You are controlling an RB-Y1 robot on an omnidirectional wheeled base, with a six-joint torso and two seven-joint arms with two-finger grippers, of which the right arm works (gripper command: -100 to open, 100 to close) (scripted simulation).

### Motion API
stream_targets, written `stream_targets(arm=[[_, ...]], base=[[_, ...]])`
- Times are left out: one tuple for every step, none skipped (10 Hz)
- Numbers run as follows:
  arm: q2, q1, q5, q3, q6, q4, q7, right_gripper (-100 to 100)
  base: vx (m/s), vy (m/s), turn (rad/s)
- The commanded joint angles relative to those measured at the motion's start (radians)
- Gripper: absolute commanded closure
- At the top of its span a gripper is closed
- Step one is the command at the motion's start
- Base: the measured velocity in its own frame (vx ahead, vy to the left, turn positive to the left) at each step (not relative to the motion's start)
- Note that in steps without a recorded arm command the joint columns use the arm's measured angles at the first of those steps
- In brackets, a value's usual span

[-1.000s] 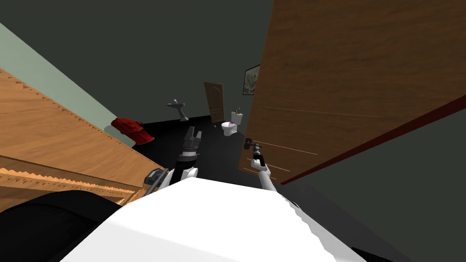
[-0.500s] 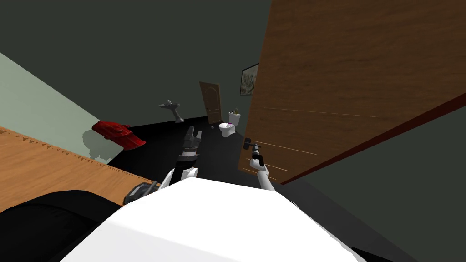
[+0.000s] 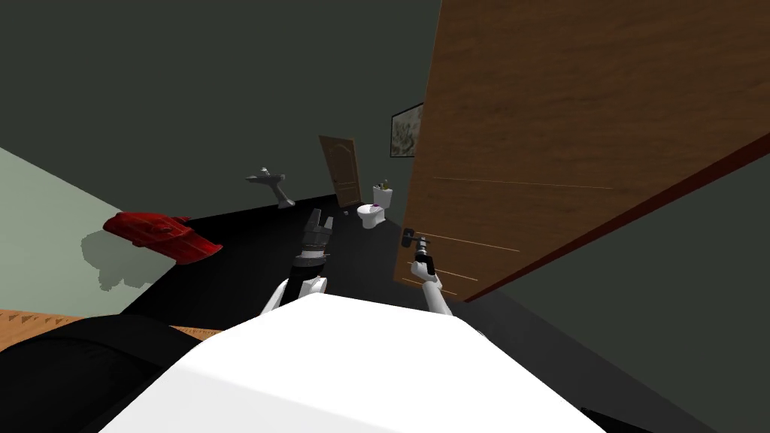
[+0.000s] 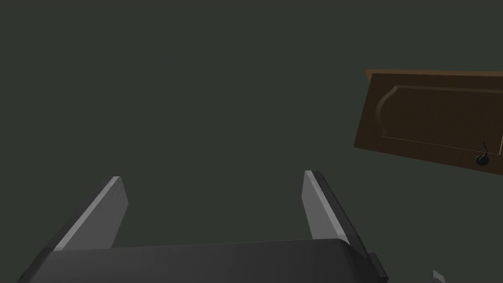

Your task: Push the door open

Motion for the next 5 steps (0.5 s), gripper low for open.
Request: stream_targets(arm=[[-0.015, 0.002, -0.004, 0.002, 0.001, -0.002, 0.003, 100], [-0.024, 0.003, -0.006, 0.003, 0.001, -0.003, 0.005, 100], [-0.032, 0.004, -0.009, 0.004, 0.001, -0.005, 0.007, 100], [-0.040, 0.006, -0.013, 0.006, 0.002, -0.007, 0.010, 100], [-0.040, 0.006, -0.013, 0.006, 0.002, -0.007, 0.010, 100]], base=[[0.069, -0.071, -0.054], [0.129, -0.071, -0.058], [0.176, -0.029, -0.072], [0.170, -0.020, -0.143], [0.116, -0.008, -0.020]])
